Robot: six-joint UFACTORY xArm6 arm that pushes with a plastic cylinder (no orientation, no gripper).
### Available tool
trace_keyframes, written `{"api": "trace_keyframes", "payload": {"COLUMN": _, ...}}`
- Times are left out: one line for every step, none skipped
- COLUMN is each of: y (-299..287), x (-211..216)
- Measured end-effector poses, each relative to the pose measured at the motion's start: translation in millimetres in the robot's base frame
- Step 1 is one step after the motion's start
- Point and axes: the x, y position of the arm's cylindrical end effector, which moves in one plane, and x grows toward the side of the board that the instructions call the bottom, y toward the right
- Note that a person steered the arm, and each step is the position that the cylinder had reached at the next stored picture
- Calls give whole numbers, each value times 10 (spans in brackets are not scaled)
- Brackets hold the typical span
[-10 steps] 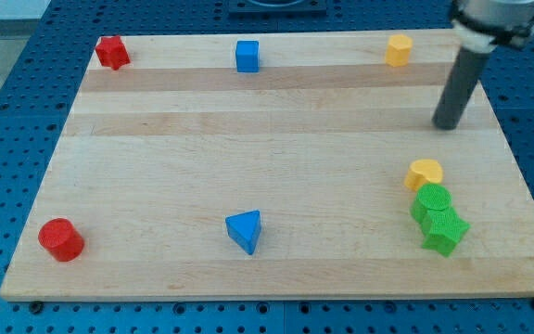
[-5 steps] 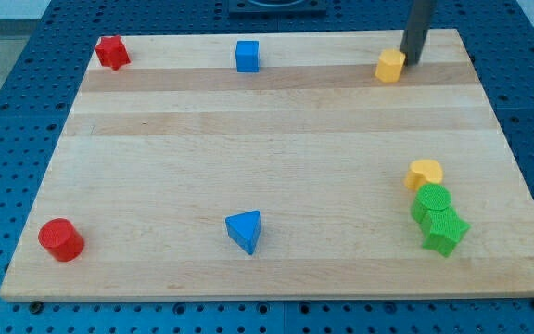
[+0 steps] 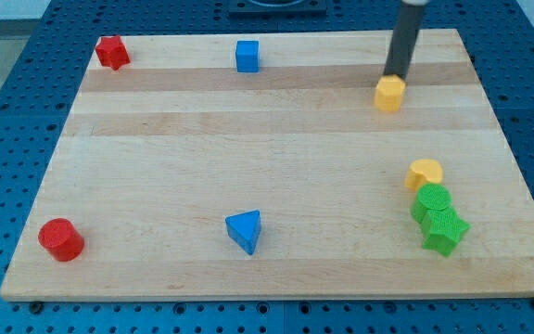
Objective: Move the hexagon into the yellow heart
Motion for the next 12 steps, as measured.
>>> {"api": "trace_keyframes", "payload": {"y": 84, "x": 472}}
{"api": "trace_keyframes", "payload": {"y": 85, "x": 357}}
{"api": "trace_keyframes", "payload": {"y": 84, "x": 76}}
{"api": "trace_keyframes", "payload": {"y": -67, "x": 104}}
{"api": "trace_keyframes", "payload": {"y": -45, "x": 482}}
{"api": "trace_keyframes", "payload": {"y": 116, "x": 730}}
{"api": "trace_keyframes", "payload": {"y": 47, "x": 593}}
{"api": "trace_keyframes", "payload": {"y": -340, "x": 332}}
{"api": "trace_keyframes", "payload": {"y": -733, "x": 391}}
{"api": "trace_keyframes", "payload": {"y": -667, "x": 593}}
{"api": "trace_keyframes", "payload": {"y": -354, "x": 641}}
{"api": "trace_keyframes", "payload": {"y": -51, "x": 786}}
